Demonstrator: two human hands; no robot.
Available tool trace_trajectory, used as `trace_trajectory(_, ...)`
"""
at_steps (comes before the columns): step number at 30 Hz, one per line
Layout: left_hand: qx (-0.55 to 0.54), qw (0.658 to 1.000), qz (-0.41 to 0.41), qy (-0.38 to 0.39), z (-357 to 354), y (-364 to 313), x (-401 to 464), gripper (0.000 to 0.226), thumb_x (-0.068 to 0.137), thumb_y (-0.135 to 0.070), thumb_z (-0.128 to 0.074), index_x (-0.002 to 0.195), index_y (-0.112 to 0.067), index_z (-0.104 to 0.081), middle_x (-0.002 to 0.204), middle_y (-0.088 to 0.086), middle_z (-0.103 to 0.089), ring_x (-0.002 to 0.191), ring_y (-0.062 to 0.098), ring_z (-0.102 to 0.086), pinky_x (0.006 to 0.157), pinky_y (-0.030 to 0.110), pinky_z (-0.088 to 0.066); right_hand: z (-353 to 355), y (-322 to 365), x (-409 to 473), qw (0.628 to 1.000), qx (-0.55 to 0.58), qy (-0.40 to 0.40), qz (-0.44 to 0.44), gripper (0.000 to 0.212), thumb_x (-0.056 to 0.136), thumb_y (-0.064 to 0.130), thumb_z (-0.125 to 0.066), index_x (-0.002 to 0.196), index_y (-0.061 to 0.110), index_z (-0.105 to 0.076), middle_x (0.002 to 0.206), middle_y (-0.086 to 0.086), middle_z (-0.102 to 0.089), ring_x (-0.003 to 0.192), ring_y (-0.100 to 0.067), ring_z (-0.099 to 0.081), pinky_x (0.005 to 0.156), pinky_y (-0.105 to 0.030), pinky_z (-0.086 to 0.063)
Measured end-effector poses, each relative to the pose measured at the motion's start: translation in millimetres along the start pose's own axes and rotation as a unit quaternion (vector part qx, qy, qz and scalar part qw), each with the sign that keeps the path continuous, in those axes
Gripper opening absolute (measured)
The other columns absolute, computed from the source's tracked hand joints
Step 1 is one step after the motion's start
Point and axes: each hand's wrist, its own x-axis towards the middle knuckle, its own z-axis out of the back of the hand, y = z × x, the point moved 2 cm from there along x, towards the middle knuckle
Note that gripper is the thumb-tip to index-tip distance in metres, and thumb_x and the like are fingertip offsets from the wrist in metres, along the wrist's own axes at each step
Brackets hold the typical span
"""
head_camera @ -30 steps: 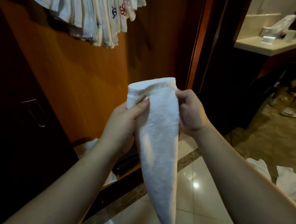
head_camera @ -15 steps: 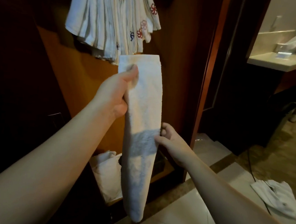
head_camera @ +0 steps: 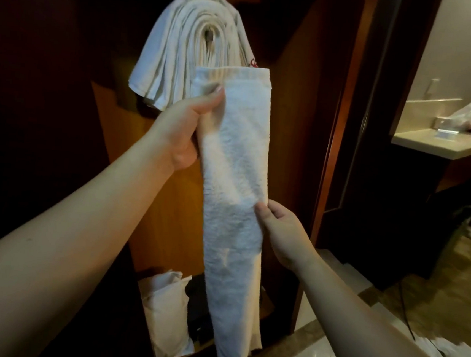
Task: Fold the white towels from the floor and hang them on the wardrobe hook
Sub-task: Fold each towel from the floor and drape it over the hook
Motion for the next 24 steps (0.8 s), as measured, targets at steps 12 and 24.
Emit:
trace_trajectory(12, -0.045, 0.997, -0.005, 0.065, -2, -25, 17, 0.033, 0.093, -0.025, -0.068, 0.124, -0.014, -0.064, 0.117, 0.011, -0.073, 0.113, 0.031, -0.069, 0.091, 0.050, -0.057, 16, 30, 14, 0.999, -0.019, 0.020, 0.022, 0.055, 0.075, 0.081, -0.067, 0.108, 0.038, -0.076, 0.113, 0.001, -0.076, 0.107, -0.019, -0.072, 0.090, -0.038, -0.055)
trace_trajectory(24, -0.025, 0.999, -0.021, -0.003, -15, -35, 24, 0.026, 0.095, -0.028, -0.066, 0.117, -0.016, -0.064, 0.100, 0.006, -0.078, 0.095, 0.025, -0.075, 0.072, 0.044, -0.062, 10, 59, 0, 0.964, -0.129, -0.117, 0.199, 0.029, 0.095, 0.065, -0.035, 0.093, 0.054, -0.061, 0.097, 0.013, -0.066, 0.077, 0.005, -0.063, 0.063, -0.009, -0.048)
